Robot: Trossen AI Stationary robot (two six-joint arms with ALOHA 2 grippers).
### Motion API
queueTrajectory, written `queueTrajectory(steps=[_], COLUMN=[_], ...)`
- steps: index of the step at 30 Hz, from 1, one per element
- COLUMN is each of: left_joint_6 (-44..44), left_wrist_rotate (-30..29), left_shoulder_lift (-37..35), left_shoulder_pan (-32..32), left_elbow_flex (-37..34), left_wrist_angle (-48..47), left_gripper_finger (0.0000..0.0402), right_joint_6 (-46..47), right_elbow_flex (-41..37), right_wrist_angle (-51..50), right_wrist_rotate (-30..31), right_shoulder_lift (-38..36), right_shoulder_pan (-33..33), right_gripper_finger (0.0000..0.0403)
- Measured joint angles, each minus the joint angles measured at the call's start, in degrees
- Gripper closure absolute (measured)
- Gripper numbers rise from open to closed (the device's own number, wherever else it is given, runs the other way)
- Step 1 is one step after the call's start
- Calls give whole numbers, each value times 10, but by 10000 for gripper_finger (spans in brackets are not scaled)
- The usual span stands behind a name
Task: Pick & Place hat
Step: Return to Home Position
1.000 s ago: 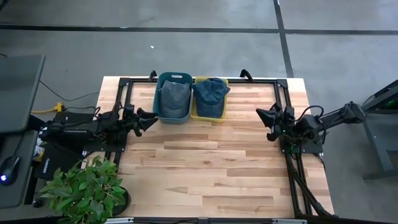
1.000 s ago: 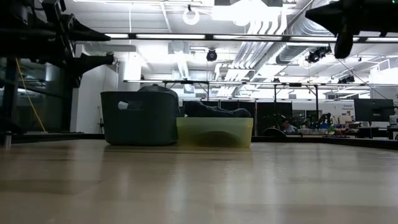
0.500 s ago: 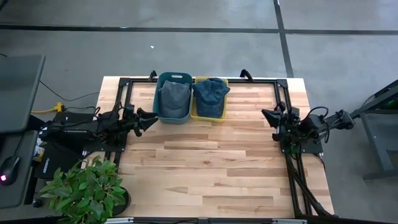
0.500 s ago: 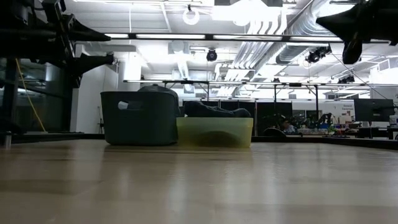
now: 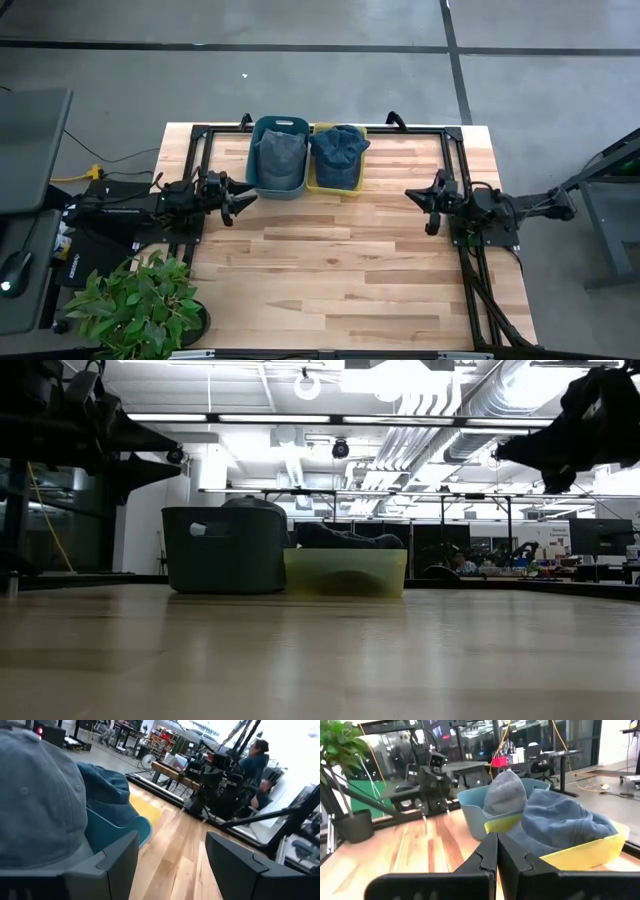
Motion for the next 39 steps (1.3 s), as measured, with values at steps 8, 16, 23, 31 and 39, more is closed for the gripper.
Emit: queueTrajectory(steps=[8, 16, 23, 31, 39], left_joint_6=[91, 168, 167, 166, 166], left_wrist_rotate=[31, 78, 77, 76, 76], left_shoulder_lift=[0, 0, 0, 0, 0], left_shoulder_pan=[0, 0, 0, 0, 0], left_elbow_flex=[0, 0, 0, 0, 0], left_wrist_angle=[-16, -48, -49, -52, -52], left_gripper_finger=[175, 175, 175, 175, 175], right_joint_6=[-38, -37, -43, -44, -44], right_elbow_flex=[2, 2, 2, 2, 2], right_wrist_angle=[-35, -40, -40, -40, -39], right_wrist_rotate=[-115, -169, -167, -167, -167], right_shoulder_lift=[4, 12, 12, 12, 12], right_shoulder_pan=[-61, -68, -68, -68, -68], right_gripper_finger=[403, 402, 402, 402, 402])
